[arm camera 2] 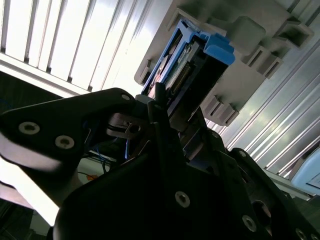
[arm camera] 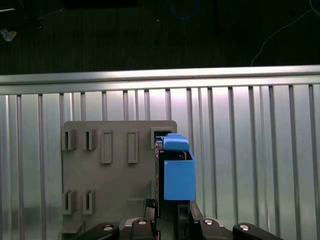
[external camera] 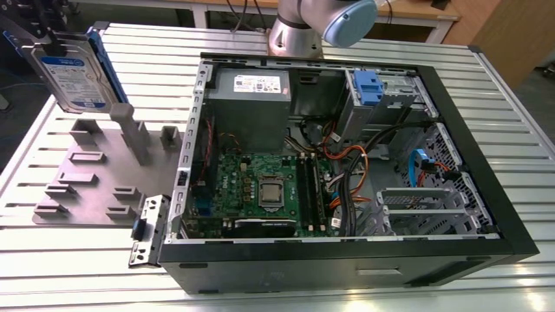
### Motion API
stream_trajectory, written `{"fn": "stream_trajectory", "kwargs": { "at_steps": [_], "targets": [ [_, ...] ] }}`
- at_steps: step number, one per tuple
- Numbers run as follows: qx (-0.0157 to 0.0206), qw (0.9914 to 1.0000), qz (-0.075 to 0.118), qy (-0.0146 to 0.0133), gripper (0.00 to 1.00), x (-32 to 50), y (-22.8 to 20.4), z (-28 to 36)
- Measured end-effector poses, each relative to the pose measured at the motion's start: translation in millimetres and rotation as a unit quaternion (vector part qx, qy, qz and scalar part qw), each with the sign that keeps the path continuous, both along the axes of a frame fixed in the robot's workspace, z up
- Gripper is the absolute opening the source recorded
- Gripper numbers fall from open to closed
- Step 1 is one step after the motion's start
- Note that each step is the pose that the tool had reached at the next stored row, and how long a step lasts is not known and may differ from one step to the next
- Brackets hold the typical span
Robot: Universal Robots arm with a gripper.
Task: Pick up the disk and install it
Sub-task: 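Pick up the disk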
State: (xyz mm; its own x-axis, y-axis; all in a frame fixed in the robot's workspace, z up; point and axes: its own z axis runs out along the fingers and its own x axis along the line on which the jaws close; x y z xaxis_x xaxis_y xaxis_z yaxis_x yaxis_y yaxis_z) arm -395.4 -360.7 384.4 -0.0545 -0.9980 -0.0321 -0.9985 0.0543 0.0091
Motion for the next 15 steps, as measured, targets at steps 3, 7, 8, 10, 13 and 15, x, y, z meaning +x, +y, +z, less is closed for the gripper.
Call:
{"fn": "stream_trajectory", "kwargs": {
  "at_steps": [3,7,8,10,13,15],
  "targets": [
    [-0.0001,1.00000,0.000,0.0002,0.35,0.0,0.0,0.9],
    [0.0000,1.00000,0.000,0.0000,0.35,0.0,0.0,5.8],
    [0.0000,1.00000,0.000,0.0000,0.35,0.0,0.0,7.3],
    [0.0000,1.00000,0.000,0.0000,0.35,0.0,0.0,10.4],
    [0.0001,1.00000,0.000,-0.0001,0.35,0.0,0.0,13.1],
    [0.0001,1.00000,0.000,-0.0002,0.35,0.0,0.0,13.2]
  ]
}}
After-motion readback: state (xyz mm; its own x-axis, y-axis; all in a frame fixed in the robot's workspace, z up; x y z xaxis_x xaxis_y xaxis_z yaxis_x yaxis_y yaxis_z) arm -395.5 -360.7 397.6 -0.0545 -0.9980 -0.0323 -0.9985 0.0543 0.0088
